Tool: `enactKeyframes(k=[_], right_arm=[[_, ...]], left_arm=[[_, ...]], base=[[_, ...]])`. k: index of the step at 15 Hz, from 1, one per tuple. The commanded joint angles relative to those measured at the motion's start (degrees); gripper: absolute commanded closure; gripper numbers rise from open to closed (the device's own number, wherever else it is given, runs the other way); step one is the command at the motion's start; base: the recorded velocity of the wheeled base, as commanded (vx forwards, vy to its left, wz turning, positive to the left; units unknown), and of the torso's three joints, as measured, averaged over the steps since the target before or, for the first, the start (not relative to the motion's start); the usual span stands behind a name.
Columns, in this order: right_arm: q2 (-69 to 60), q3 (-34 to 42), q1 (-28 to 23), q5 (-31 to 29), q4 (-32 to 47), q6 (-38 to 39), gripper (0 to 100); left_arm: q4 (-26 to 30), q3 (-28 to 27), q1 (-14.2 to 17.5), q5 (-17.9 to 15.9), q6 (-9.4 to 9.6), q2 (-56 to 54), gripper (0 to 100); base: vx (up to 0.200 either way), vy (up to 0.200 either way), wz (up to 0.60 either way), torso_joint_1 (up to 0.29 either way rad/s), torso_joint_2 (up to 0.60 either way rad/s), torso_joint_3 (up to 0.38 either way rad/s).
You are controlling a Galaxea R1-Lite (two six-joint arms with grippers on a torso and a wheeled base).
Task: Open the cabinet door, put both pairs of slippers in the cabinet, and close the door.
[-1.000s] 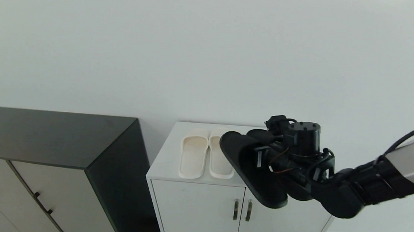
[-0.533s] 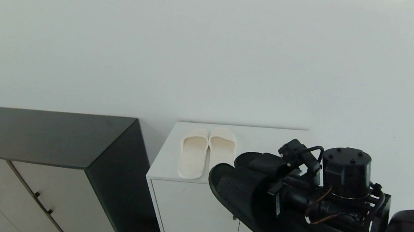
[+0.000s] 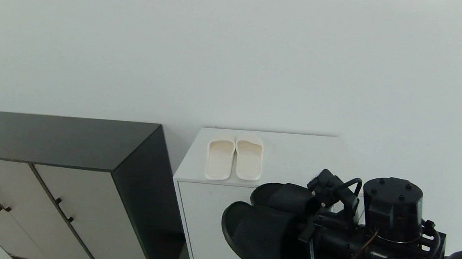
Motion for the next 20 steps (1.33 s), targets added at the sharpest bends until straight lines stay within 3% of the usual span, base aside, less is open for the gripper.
enactKeyframes(k=[1,7,12,20], right_arm=[[-1.17,2.06,-0.03,2.78,-0.11,-0.04,100],[-1.09,3.29,-0.3,5.68,-2.04,0.04,100],[-0.91,3.82,-0.3,5.77,-2.04,0.04,100],[-0.65,4.44,-0.47,5.68,-2.04,-0.04,100]], left_arm=[[0.02,0.0,0.01,0.01,0.01,0.07,100],[-0.06,0.0,0.01,0.01,0.01,0.07,100],[-0.06,0.0,0.01,0.01,0.01,0.07,100],[-0.06,0.0,0.01,0.01,-0.07,0.07,100]], base=[[0.0,0.0,0.0,0.0,0.0,0.0],[0.0,0.0,0.0,0.0,0.0,0.0],[0.0,-0.2,0.0,0.0,0.0,0.003],[0.0,0.0,0.0,0.0,0.0,0.0]])
